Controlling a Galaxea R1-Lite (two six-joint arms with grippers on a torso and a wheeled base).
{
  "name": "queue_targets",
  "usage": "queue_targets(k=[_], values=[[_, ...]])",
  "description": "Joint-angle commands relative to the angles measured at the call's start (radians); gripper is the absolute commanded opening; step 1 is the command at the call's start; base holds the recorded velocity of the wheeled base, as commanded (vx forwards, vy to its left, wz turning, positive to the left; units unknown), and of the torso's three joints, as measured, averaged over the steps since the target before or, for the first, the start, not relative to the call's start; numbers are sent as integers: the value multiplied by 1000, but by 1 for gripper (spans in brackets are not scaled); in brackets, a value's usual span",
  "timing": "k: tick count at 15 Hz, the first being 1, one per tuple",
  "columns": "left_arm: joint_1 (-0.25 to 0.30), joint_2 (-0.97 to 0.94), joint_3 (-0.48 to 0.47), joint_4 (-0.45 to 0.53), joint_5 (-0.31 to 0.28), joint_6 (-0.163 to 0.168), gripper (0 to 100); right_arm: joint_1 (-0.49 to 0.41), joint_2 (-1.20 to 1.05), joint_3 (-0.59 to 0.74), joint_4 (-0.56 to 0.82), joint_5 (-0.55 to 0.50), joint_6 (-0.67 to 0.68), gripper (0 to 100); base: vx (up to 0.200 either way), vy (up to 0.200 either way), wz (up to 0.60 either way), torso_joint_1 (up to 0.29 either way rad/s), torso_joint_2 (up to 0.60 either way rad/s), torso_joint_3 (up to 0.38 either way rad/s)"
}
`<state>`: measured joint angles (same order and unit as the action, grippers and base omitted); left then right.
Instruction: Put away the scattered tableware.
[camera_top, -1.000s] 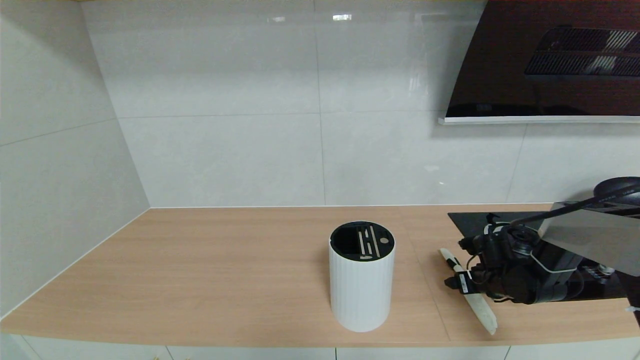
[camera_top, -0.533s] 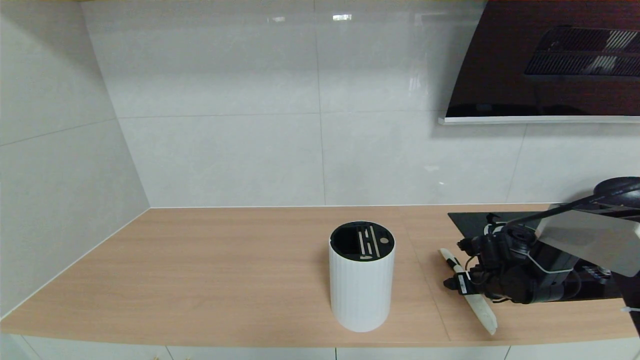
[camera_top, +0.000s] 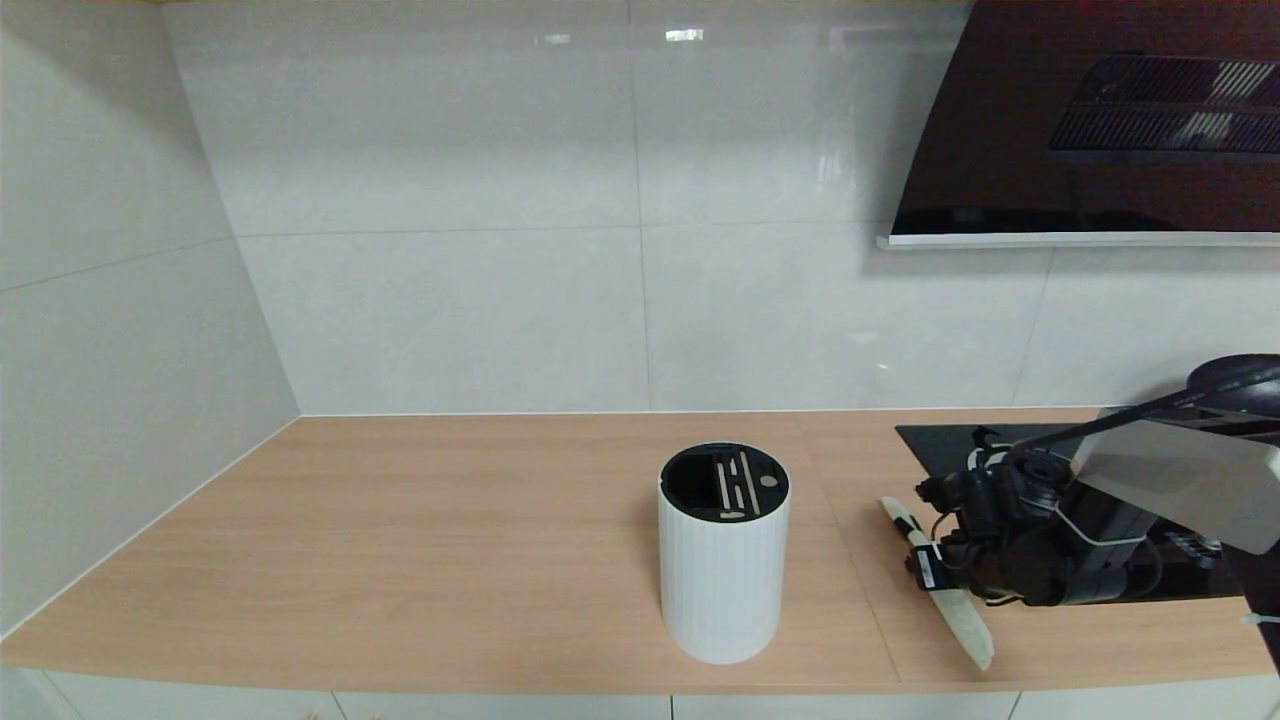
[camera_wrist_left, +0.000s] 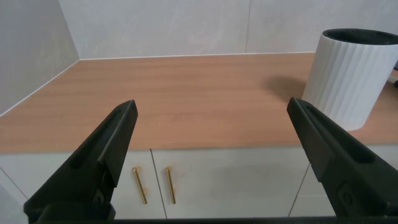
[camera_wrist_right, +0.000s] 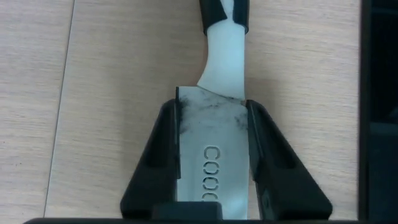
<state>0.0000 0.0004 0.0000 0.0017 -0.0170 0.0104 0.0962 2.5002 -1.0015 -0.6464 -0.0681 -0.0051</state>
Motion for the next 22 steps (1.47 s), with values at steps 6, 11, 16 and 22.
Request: queue_targets(k=[6,11,16,22], values=[[0,0,0,0,0,-1,100,-7,-49,26,-4,-7,5,0,0,0,0,0,0,0],[0,0,0,-2,-1,3,100,7,-288,138,-9,-4,16,0,0,0,0,0,0,0],[-26,179,-288,112,-342,-76,100,148,-575,147,2,-10,79,0,0,0,0,0,0,0],[-67,868,-652,60,-583,-138,100,435,-756,101,39,-114,86,0,0,0,0,0,0,0]])
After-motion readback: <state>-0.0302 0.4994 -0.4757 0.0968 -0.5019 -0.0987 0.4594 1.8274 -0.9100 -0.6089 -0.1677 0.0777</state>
